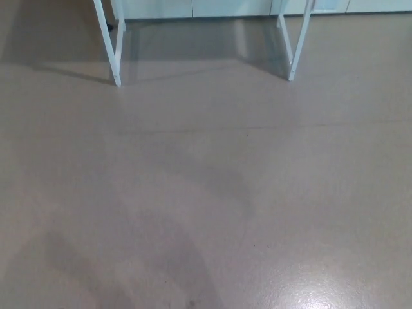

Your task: The robot picks up a bottle from a person using its left hand and walk towards the table in frontand put the bottle on the table.

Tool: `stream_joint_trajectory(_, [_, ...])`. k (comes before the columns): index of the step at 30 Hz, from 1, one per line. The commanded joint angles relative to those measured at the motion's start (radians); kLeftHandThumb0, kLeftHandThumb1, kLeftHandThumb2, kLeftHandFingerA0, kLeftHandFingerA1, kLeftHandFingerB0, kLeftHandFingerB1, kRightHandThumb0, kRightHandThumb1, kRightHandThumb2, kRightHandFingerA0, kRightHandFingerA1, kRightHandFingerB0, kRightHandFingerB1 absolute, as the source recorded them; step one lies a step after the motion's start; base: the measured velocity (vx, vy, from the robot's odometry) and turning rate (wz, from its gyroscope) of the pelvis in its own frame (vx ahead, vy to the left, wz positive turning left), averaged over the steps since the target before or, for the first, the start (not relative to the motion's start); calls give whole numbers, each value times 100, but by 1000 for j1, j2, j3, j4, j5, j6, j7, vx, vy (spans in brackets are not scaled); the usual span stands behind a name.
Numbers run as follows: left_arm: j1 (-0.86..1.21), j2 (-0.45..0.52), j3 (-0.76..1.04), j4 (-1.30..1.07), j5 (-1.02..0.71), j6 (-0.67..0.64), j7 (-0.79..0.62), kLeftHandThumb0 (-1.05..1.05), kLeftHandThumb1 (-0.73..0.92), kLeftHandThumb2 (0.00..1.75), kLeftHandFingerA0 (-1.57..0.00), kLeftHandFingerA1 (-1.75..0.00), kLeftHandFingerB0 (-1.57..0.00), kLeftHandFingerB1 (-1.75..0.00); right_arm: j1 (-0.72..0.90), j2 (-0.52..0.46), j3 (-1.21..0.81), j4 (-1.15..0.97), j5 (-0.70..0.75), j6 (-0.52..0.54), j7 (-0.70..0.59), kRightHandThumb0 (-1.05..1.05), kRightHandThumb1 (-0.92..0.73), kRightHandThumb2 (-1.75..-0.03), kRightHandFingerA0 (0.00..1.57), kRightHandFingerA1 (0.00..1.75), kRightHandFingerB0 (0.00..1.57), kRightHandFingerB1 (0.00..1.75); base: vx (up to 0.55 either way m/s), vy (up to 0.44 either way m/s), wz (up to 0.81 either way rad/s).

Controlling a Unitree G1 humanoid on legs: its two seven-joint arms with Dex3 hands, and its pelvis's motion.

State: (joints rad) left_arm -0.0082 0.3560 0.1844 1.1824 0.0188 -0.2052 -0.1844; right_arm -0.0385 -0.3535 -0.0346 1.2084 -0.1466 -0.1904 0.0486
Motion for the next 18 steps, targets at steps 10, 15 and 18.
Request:
stream_joint_trajectory(10, [17, 17, -14, 27, 20, -49, -4, -52, 52, 76, -28, -43, -13, -37, 46, -8, -7, 31, 9, -53, 12, -47, -58, -85, 55, 57, 40, 50, 0, 0, 0])
stream_joint_trajectory(15, [22, 20, -10, 29, -1, -54, -41, -50, 52, 74, -23, -41, -8, -35, 53, -7, 2, 35, -3, -54, 3, -41, -69, -61, 62, 47, 44, 38, 0, 0, 0])
stream_joint_trajectory(18, [40, 15, -1, 14, -16, -89, -58, -54, 48, 72, -16, -39, -9, -35, 63, -5, -1, 31, 5, -54, 9, -41, -69, -61, 63, 47, 45, 38, 0, 0, 0])
